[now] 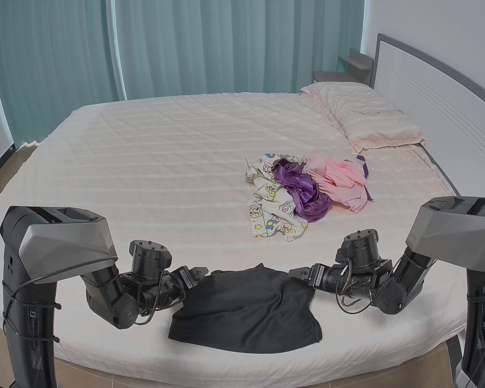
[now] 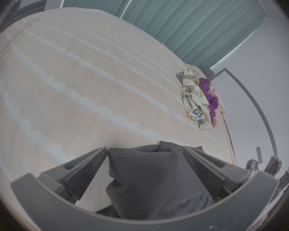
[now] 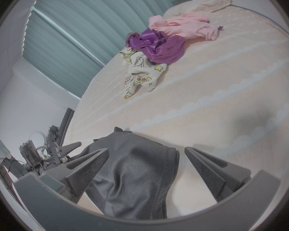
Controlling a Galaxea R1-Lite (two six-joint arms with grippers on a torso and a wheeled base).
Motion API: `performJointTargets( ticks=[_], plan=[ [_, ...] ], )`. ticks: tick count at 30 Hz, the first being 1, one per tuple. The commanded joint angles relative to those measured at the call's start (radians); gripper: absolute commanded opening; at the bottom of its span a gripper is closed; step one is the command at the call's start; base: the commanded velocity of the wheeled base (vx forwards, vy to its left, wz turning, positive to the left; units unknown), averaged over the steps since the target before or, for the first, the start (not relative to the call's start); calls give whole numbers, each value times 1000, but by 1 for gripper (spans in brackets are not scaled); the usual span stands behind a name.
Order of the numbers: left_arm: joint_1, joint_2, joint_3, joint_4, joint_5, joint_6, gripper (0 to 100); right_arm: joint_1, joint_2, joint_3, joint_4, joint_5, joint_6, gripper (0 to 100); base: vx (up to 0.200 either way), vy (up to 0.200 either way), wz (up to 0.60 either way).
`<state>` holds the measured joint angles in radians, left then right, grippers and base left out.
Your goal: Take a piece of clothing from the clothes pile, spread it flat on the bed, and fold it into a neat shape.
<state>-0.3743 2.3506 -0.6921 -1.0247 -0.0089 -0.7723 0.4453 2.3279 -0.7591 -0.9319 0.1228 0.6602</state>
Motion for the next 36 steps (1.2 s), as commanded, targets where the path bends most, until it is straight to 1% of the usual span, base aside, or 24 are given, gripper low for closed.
performJointTargets(
  ticks=[1, 3, 8, 11, 12, 15, 17, 18, 24, 26, 28, 32, 33, 36],
  plan=[
    [0, 27, -12, 0, 1, -1, 100, -11, 22, -17, 1, 1, 22, 100, 0, 0, 0],
    [-3, 25, -6, 0, 1, 1, 100, -13, 22, -23, 1, 1, 41, 100, 0, 0, 0],
    [-11, 19, 16, 15, 3, 1, 100, -22, 22, -26, -1, 3, 47, 100, 0, 0, 0],
    [-14, 24, 3, 15, 3, -1, 100, -25, 25, -34, -1, 8, 52, 100, 0, 0, 0],
    [-14, 25, 0, 15, 3, -1, 0, -25, 27, -35, 1, 11, 59, 100, 0, 0, 0],
    [-9, 32, -29, 14, 6, -4, 0, -19, 54, -68, 4, 15, 110, 100, 0, 0, 0],
    [-8, 33, -29, 14, 6, -4, 0, -19, 57, -69, 4, 15, 111, 100, 0, 0, 0],
    [-2, 36, -41, 9, 41, -7, 0, -16, 71, -88, 16, 20, 128, 100, 0, 0, 0],
    [9, 38, -49, -14, 53, -18, 0, -10, 77, -106, 39, 23, 127, 100, 0, 0, 0],
    [9, 36, -49, -21, 53, -35, 0, -5, 84, -138, 59, 24, 128, 100, 0, 0, 0],
    [9, 36, -49, -25, 53, -39, 0, -2, 90, -170, 67, 40, 134, 100, 0, 0, 0],
    [9, 39, -47, -25, 53, -39, 0, 32, 120, -218, 94, 38, 141, 100, 0, 0, 0],
    [9, 39, -47, -25, 53, -39, 0, 41, 137, -241, 120, 29, 139, 0, 0, 0, 0],
    [11, 39, -47, -25, 52, -39, 0, 41, 134, -258, 154, 23, 139, 0, 0, 0, 0]
  ],
)
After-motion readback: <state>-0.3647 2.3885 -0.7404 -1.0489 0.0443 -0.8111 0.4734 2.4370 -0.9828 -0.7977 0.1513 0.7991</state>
